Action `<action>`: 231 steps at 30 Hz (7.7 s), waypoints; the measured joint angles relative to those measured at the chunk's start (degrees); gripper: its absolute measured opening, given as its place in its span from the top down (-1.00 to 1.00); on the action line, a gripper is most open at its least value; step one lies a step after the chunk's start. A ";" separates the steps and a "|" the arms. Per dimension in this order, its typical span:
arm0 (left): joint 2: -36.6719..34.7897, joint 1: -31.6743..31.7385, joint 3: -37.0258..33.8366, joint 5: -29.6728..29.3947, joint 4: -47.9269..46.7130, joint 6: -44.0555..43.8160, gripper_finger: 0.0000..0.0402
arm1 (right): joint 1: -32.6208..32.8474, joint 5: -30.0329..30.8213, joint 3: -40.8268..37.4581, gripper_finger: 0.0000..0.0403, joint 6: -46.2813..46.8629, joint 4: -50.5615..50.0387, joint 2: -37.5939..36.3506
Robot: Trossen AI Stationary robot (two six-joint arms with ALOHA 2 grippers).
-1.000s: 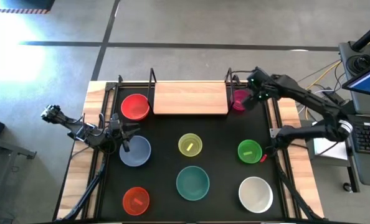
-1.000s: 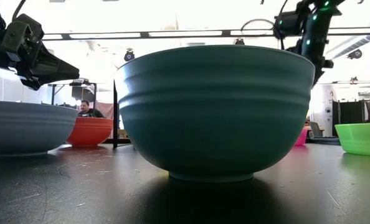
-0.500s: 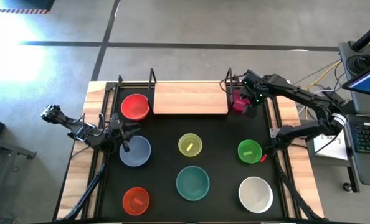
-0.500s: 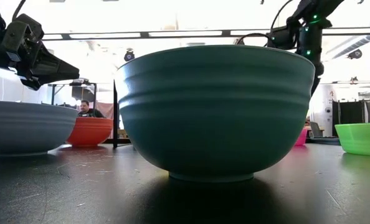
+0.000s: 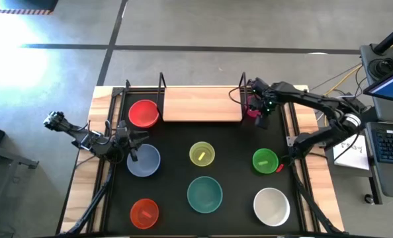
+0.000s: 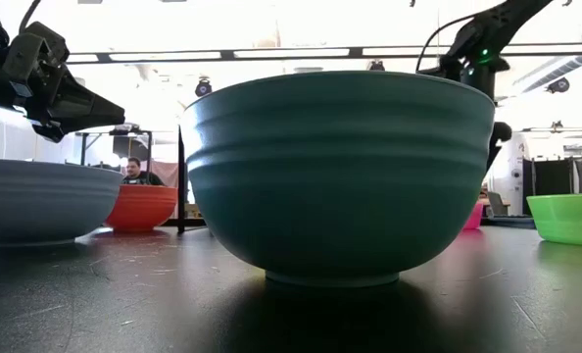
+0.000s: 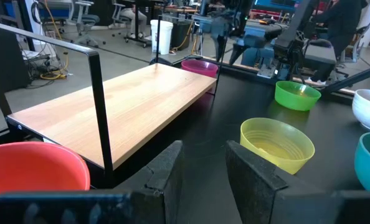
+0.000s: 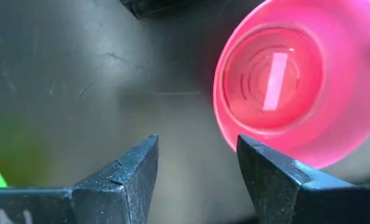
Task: Place and stack bowls onto a shelf
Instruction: Put the light pink bowl on the shelf, then stack the light yellow bowl on top of the light pink bowl on the shelf
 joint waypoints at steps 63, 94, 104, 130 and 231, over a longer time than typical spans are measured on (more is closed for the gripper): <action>0.02 -0.01 0.00 0.00 0.00 0.00 0.48 | -8.08 0.11 -1.57 0.96 5.95 4.06 4.58; 0.02 -0.01 -0.02 0.00 0.00 0.00 0.48 | -3.61 2.56 -1.60 0.96 24.81 22.41 -26.37; 0.02 -0.01 0.00 0.00 0.00 0.00 0.48 | 5.53 -9.21 -1.60 0.96 30.32 34.60 -25.84; 0.01 0.00 0.00 0.00 0.00 -0.01 0.48 | 14.69 -8.41 -1.52 0.96 27.24 42.67 -3.17; 0.02 -0.01 0.00 0.00 0.00 0.00 0.48 | 25.93 13.60 38.80 0.17 30.48 -6.06 26.45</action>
